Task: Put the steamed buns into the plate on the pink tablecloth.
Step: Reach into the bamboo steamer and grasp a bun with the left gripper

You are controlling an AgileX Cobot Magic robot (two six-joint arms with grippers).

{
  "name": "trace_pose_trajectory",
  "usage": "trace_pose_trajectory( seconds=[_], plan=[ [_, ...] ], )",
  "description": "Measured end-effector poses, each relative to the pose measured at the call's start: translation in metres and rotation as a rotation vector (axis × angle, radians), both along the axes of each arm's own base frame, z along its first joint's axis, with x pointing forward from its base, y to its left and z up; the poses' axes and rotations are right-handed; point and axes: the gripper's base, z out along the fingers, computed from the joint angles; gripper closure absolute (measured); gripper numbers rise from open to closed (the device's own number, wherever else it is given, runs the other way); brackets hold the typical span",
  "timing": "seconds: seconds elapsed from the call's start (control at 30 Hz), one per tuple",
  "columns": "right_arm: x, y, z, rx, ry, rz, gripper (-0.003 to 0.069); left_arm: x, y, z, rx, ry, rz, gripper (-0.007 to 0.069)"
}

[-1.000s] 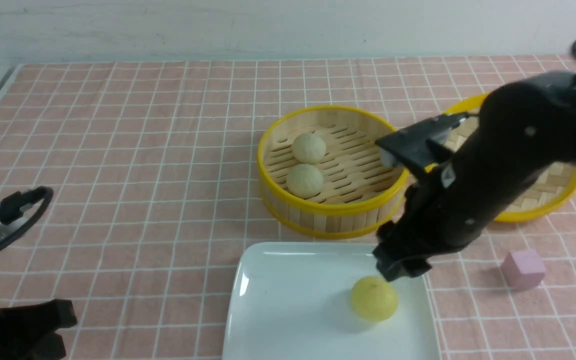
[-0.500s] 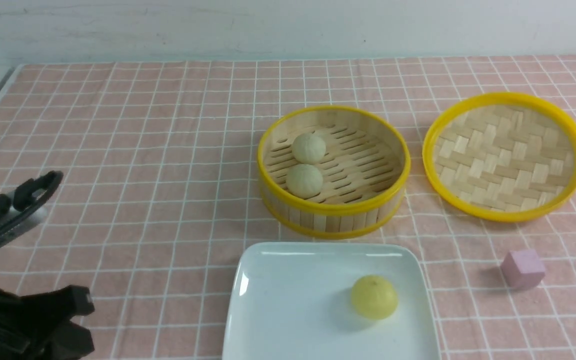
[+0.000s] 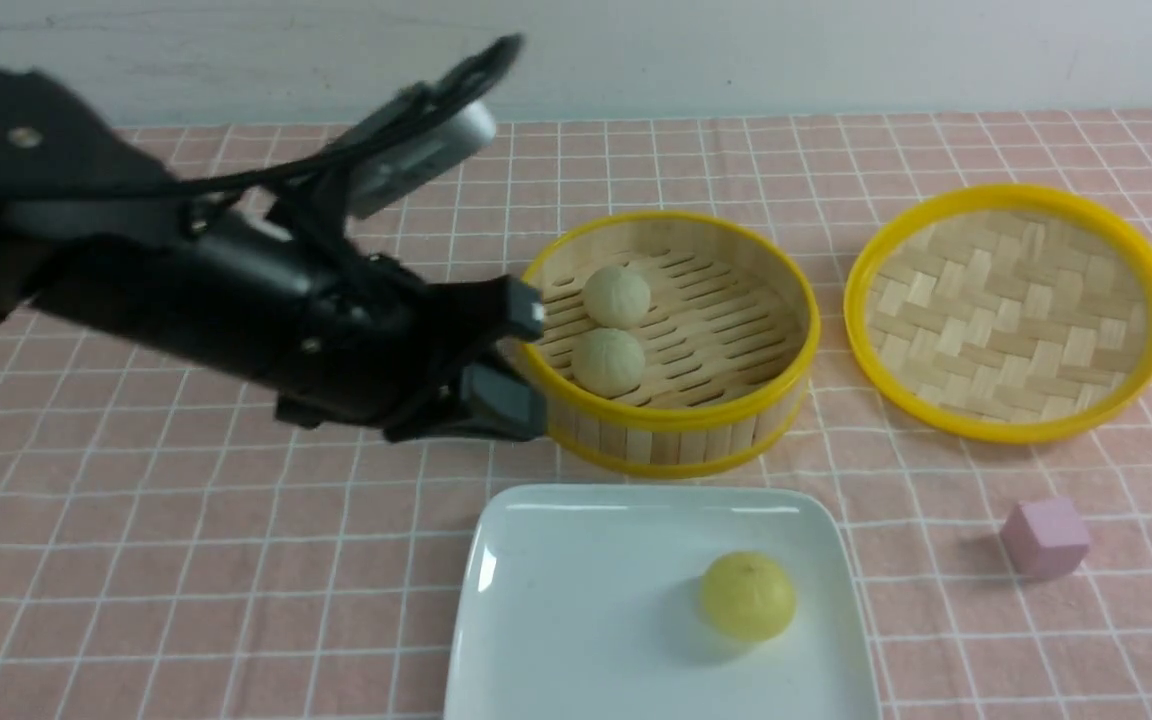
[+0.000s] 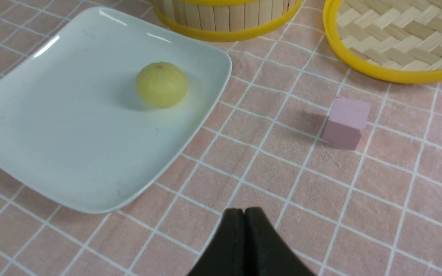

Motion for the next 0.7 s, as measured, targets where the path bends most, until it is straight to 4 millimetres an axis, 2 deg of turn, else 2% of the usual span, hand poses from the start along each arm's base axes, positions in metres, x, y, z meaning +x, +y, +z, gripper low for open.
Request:
trace_pose_trajectory(
  seconds=[0.2, 0.4, 0.53, 0.57, 0.6, 0.7],
  plan=[
    [0.000, 0.000, 0.000, 0.002, -0.005, 0.001, 0.0664, 0.040, -0.050, -0.007, 0.192, -0.067, -0.019, 0.0616],
    [0.000, 0.000, 0.001, 0.000, -0.008, -0.001, 0.0659, 0.064, -0.071, -0.003, 0.259, -0.120, 0.073, 0.0552],
    [0.002, -0.001, 0.002, -0.008, -0.031, -0.009, 0.0657, 0.088, -0.089, -0.023, 0.330, -0.135, 0.114, 0.0398],
    [0.002, -0.001, 0.002, -0.009, -0.033, -0.010, 0.0657, 0.089, -0.090, -0.024, 0.332, -0.135, 0.115, 0.0390],
    [0.002, -0.001, 0.002, -0.012, -0.042, -0.013, 0.0657, 0.097, -0.094, -0.031, 0.353, -0.140, 0.118, 0.0328],
    [0.003, -0.002, 0.003, -0.015, -0.048, -0.016, 0.0655, 0.108, -0.099, -0.044, 0.395, -0.153, 0.115, 0.0243]
  ],
)
